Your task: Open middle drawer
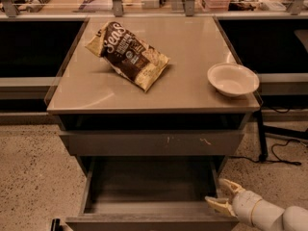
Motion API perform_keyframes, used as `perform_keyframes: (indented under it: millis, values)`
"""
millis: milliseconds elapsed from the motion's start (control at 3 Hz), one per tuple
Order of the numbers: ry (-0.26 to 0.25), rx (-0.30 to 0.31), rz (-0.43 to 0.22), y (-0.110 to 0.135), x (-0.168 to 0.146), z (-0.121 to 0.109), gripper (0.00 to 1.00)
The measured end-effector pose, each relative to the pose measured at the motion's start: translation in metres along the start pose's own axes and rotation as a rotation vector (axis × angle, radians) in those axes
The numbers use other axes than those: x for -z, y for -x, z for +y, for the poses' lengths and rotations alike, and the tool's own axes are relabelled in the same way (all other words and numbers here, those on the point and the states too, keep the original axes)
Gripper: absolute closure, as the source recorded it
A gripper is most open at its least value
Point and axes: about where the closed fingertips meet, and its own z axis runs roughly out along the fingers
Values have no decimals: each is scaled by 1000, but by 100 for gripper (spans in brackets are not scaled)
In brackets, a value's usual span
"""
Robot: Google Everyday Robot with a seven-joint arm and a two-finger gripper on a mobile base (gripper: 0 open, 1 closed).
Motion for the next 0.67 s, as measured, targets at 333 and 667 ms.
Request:
perform_keyframes:
  millis: [333,667]
  values:
    - [0,0,0,0,0,0,0]
    - [0,0,0,0,0,0,0]
